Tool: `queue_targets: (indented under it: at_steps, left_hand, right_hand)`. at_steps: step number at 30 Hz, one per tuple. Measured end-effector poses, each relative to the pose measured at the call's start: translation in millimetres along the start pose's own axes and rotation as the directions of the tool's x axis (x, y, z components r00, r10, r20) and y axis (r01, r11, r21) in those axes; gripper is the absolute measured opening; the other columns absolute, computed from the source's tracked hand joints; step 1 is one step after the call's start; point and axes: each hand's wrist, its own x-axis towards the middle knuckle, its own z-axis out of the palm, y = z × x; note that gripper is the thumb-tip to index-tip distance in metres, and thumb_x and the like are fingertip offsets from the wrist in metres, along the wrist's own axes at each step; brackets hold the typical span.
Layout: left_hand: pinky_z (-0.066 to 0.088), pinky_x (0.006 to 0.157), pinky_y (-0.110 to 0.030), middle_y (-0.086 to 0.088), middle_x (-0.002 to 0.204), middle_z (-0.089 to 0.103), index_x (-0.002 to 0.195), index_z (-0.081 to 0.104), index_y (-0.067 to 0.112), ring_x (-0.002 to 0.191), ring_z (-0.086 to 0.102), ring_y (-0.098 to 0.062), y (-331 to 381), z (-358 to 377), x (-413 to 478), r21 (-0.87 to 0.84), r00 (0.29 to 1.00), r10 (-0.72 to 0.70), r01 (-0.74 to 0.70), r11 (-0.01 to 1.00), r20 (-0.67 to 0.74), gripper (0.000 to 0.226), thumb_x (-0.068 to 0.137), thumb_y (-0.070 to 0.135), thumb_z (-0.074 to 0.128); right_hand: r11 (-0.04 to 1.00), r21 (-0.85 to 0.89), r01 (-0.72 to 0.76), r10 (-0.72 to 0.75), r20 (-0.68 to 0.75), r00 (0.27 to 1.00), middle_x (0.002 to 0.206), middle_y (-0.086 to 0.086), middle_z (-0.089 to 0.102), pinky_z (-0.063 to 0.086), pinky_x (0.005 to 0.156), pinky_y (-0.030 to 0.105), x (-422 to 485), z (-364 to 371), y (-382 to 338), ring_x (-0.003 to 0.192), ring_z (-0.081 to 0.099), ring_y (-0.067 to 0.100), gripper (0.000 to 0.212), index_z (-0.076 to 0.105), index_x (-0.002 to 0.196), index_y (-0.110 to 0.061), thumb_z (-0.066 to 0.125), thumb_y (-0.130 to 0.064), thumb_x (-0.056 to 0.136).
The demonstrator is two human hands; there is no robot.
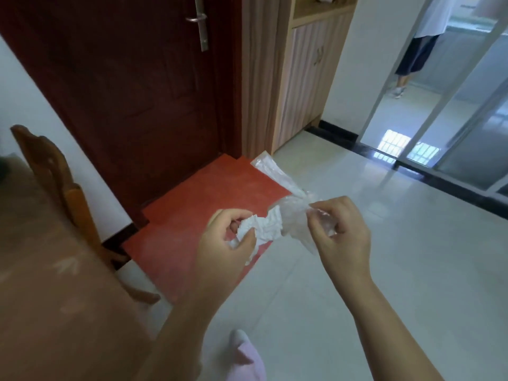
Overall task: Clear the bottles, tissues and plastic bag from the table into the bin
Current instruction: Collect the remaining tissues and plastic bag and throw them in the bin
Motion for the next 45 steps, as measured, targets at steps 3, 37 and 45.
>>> queue_targets:
  at_steps: [3,37,45]
  left_hand:
    - [0.041,0.059,-0.006,0.006,0.083,0.061,0.083,0.062,0.027,0.07,0.054,0.003,-10.8,-10.3,64.0,0.019,0.997,0.004,-0.003,1.0,-0.073,0.031,0.074,-0.003,0.064]
    - [0.051,0.062,-0.038,-0.001,0.084,0.062,0.089,0.063,0.031,0.073,0.059,-0.023,-99.3,-177.7,394.1,0.093,0.523,-0.085,0.304,0.948,-0.848,0.028,0.078,0.005,0.066]
    - [0.046,0.062,-0.043,0.003,0.076,0.06,0.085,0.064,0.037,0.066,0.055,-0.024,-141.5,-275.4,421.4,0.009,0.388,-0.106,0.285,0.958,-0.916,0.023,0.073,0.018,0.064]
  right_hand:
    - [0.999,0.03,0.033,-0.035,0.068,0.997,0.072,-0.01,0.049,0.032,0.065,0.003,57.3,53.0,4.2,0.071,0.045,-0.007,0.006,0.063,0.073,-0.007,0.061,-0.001,0.073]
    - [0.688,0.725,0.035,-0.566,0.506,0.65,0.083,-0.011,0.057,0.041,0.069,0.007,338.3,519.5,-72.6,0.079,0.055,0.002,0.006,0.064,0.081,-0.012,0.059,-0.012,0.077]
    - [0.619,0.784,0.046,-0.661,0.488,0.571,0.083,-0.014,0.056,0.04,0.073,0.008,323.8,618.4,-148.6,0.084,0.055,0.006,0.007,0.065,0.081,-0.012,0.06,-0.013,0.077]
